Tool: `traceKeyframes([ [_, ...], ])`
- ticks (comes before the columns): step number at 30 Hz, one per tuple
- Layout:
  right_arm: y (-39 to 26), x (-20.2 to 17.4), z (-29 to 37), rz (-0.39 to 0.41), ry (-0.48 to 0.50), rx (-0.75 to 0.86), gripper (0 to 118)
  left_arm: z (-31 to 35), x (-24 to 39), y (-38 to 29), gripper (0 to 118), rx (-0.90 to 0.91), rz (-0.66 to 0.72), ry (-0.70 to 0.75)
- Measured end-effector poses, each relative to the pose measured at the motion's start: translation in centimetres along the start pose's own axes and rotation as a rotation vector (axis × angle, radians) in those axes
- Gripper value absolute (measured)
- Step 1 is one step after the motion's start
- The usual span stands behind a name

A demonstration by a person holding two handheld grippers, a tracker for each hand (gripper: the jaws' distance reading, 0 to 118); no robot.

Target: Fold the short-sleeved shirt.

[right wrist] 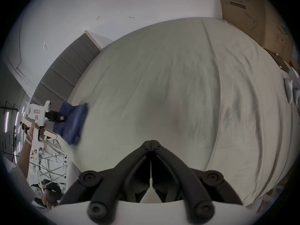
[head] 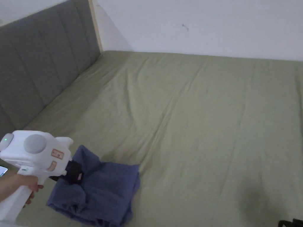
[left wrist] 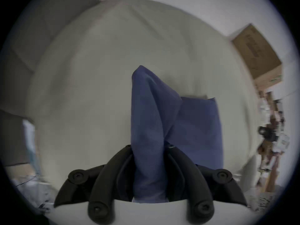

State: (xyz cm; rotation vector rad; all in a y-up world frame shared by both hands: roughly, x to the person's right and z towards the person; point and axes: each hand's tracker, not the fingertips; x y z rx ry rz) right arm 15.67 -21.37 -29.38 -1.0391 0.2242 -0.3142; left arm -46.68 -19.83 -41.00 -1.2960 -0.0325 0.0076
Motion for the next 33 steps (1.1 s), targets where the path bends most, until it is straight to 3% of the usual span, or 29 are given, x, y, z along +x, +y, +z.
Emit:
traceKeyframes([
  [3,0.0,0.1,-0.5,-0.027,-0.009,-0.003,0,-0.9,-3.0,0.9,23,-0.006,-0.125,0.297],
  [5,0.1,-0.1,-0.7,-0.028,-0.016,-0.006,0,-1.4,-4.6,0.6,25,0.011,-0.169,0.36],
  [6,0.1,-0.1,-0.7,-0.031,-0.029,0.001,0,-1.7,-5.6,0.6,41,0.03,-0.143,0.373],
  [9,0.4,0.1,-0.8,-0.022,-0.05,-0.005,0,-1.2,-6.9,-0.2,107,0.06,-0.03,0.36],
  [10,0.4,0.2,-0.8,-0.023,-0.055,-0.003,0,-0.6,-7.3,-0.6,112,0.074,-0.002,0.329],
  [12,0.5,0.6,-0.5,-0.038,-0.046,0.005,0,0.3,-7.5,-1.1,111,0.08,0.044,0.267],
  [14,0.4,0.8,-0.4,-0.054,-0.035,0.01,0,1.9,-6.5,-1.6,106,0.072,0.092,0.212],
  [15,0.3,0.8,-0.2,-0.055,-0.031,0.013,0,2.6,-5.8,-1.9,87,0.107,0.105,0.193],
  [16,0.1,0.8,0.0,-0.053,-0.028,0.016,0,3.4,-5.0,-2.2,64,0.136,0.13,0.162],
  [18,-0.3,0.8,0.3,-0.048,-0.018,0.018,0,4.1,-3.7,-2.2,1,0.181,0.17,0.084],
  [25,-1.9,1.3,2.4,-0.03,-0.005,0.054,0,9.0,8.7,-6.9,0,0.379,0.143,-0.093],
  [29,-3.0,1.5,3.9,-0.005,-0.013,0.08,0,11.9,16.5,-10.5,0,0.468,0.142,-0.056],
  [31,-3.5,0.9,5.8,-0.003,-0.016,0.127,0,13.1,20.2,-12.0,0,0.555,0.11,0.028],
  [33,-3.6,-0.1,7.8,0.028,-0.087,0.251,0,14.3,23.5,-13.2,0,0.624,0.066,0.096],
])
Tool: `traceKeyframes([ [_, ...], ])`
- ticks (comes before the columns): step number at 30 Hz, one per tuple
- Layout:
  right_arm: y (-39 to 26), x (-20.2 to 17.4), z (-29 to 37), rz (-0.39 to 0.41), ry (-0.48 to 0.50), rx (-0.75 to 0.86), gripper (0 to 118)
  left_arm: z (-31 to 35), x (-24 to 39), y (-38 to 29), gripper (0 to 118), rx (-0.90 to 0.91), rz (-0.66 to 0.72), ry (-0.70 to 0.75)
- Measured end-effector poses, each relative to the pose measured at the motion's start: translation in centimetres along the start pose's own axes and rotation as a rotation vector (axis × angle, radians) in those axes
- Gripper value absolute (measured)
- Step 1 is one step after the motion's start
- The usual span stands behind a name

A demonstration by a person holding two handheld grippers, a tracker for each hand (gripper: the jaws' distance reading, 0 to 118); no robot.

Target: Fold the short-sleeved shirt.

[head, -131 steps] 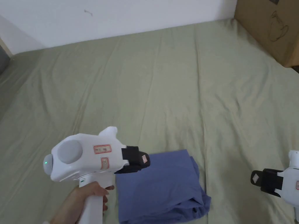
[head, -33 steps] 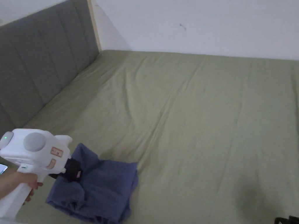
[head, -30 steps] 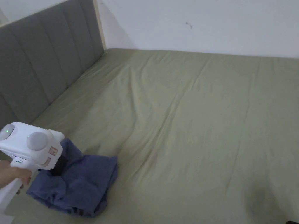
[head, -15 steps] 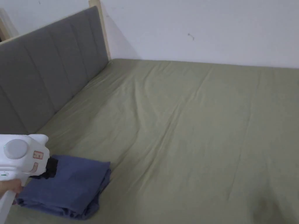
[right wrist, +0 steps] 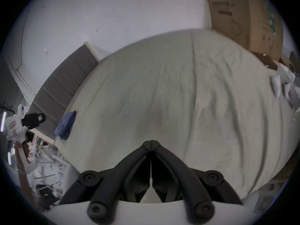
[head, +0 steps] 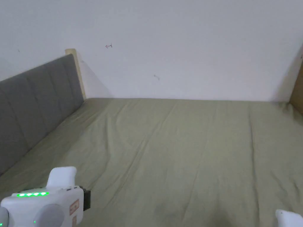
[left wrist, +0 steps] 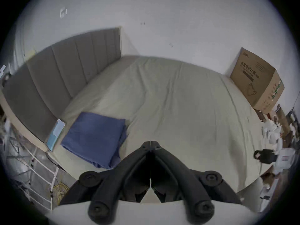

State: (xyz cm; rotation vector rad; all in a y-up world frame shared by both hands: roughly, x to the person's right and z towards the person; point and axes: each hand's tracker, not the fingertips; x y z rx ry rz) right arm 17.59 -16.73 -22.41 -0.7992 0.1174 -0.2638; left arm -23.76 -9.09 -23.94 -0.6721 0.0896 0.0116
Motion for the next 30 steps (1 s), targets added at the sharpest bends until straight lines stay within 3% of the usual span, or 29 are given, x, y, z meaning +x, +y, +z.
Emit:
traceKeyframes([
  [4,2.5,-0.6,3.0,0.071,-0.089,0.257,0,2.9,2.9,0.7,0,0.201,-0.076,0.032],
  [7,5.3,-2.7,6.5,0.15,-0.19,0.389,0,5.7,5.2,2.4,0,0.319,-0.054,0.015],
  [11,7.5,-5.0,10.1,0.237,-0.236,0.5,0,7.7,7.4,4.3,0,0.384,-0.044,-0.026],
  [24,8.0,-6.4,13.1,0.248,-0.313,0.632,0,10.7,11.0,4.8,0,0.552,-0.05,-0.055],
  [28,8.9,-6.6,13.8,0.218,-0.252,0.668,1,11.2,11.6,5.1,1,0.573,-0.099,-0.058],
  [29,9.2,-6.6,13.8,0.216,-0.249,0.672,5,11.2,12.0,5.3,2,0.571,-0.104,-0.056],
  [30,9.4,-6.7,14.1,0.216,-0.247,0.682,20,11.1,12.1,5.5,10,0.571,-0.108,-0.055],
])
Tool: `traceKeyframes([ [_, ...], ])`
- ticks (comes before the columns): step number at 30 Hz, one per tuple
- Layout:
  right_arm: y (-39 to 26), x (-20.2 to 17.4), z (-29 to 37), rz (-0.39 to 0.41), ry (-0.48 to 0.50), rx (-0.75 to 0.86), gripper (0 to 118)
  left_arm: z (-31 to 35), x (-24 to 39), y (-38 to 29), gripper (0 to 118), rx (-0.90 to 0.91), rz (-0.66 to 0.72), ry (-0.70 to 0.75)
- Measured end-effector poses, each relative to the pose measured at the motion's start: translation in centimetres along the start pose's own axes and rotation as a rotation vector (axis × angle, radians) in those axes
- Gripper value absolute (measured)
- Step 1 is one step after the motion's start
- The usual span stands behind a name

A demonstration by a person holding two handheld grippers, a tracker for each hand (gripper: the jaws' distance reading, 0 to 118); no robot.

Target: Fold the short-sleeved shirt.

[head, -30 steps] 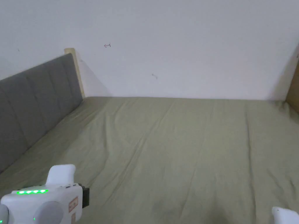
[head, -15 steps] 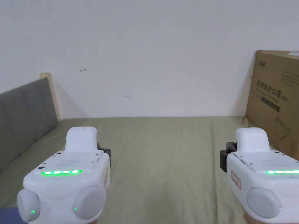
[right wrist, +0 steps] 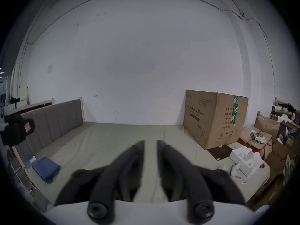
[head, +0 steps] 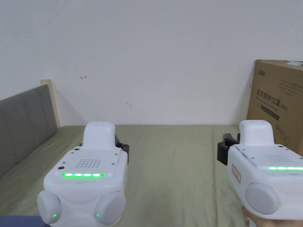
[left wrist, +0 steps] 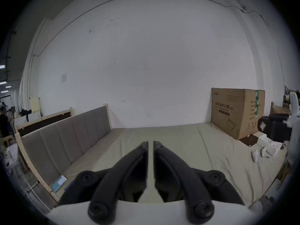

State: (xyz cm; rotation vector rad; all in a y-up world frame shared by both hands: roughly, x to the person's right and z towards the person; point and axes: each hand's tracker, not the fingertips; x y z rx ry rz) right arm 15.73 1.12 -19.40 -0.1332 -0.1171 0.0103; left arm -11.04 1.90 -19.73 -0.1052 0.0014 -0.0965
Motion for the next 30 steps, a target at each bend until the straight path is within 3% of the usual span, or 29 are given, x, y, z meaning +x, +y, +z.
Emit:
traceKeyframes([
  [2,0.0,-0.1,-0.3,0.003,-0.007,0.001,63,-0.3,-0.1,0.2,35,-0.004,0.013,-0.006],
  [3,0.0,-0.1,-0.3,0.002,-0.008,0.003,85,-0.6,0.0,0.4,68,-0.019,0.028,-0.02],
  [4,0.2,-0.1,0.0,0.001,-0.001,0.002,94,-1.0,-0.1,0.4,95,-0.034,0.055,-0.033],
  [5,0.3,-0.1,-0.1,-0.004,0.007,-0.006,98,-1.2,-0.1,0.4,111,-0.038,0.073,-0.028],
  [6,0.3,-0.2,-0.2,-0.017,0.007,-0.011,102,-1.4,0.0,0.3,118,-0.026,0.077,-0.011],
  [9,0.2,-0.1,-0.9,-0.047,-0.008,0.006,115,-1.8,0.0,0.4,118,-0.044,0.05,-0.051],
  [14,0.4,-0.4,-1.0,-0.027,0.01,0.033,116,-2.1,1.0,-0.1,118,-0.065,-0.069,-0.057],
  [21,0.6,-0.9,-0.8,0.006,0.013,0.027,116,-2.9,0.5,-0.2,117,-0.138,0.092,-0.087],
  [30,-0.2,-0.8,-1.2,-0.014,0.044,-0.005,116,-2.7,0.7,0.2,117,-0.148,0.056,-0.033],
])
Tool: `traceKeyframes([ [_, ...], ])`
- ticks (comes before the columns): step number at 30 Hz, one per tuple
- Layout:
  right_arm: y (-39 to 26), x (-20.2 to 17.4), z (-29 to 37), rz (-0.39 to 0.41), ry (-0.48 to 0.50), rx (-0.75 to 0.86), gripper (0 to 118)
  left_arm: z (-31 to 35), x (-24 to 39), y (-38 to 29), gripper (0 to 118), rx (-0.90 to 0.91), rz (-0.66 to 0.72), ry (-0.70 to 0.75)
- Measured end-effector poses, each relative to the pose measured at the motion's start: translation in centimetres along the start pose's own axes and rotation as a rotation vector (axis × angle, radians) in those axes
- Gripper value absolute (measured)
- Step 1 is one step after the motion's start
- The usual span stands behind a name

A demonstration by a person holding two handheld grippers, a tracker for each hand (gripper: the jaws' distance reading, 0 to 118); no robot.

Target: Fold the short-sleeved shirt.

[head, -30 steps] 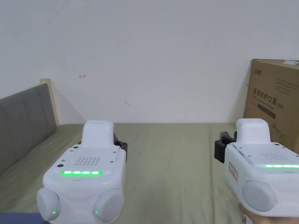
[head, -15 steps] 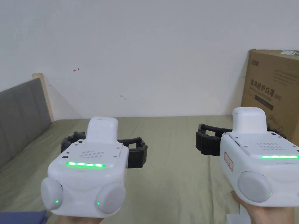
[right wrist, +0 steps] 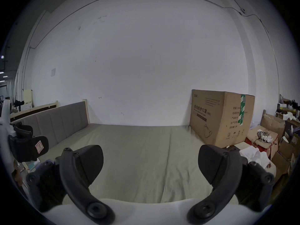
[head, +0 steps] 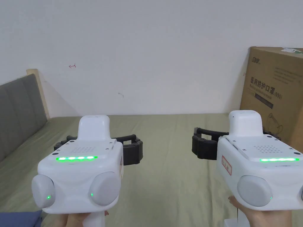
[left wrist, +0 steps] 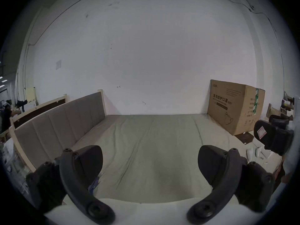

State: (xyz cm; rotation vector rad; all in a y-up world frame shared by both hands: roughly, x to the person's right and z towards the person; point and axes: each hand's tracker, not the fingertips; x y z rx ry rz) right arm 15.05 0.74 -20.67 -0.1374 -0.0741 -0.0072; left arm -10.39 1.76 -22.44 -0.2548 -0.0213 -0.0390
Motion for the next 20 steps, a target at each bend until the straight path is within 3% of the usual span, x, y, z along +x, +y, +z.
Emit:
traceKeyframes([
  [10,-0.2,0.0,-0.2,0.017,-0.002,-0.016,116,-1.1,0.4,-0.5,117,-0.044,0.038,0.007],
  [17,-0.3,0.4,-0.3,-0.006,-0.01,-0.02,116,0.0,-0.4,-0.2,117,0.079,0.017,-0.036],
  [20,-0.4,0.3,-0.2,0.0,-0.011,-0.013,116,0.2,0.0,0.1,117,0.106,-0.007,0.076],
])
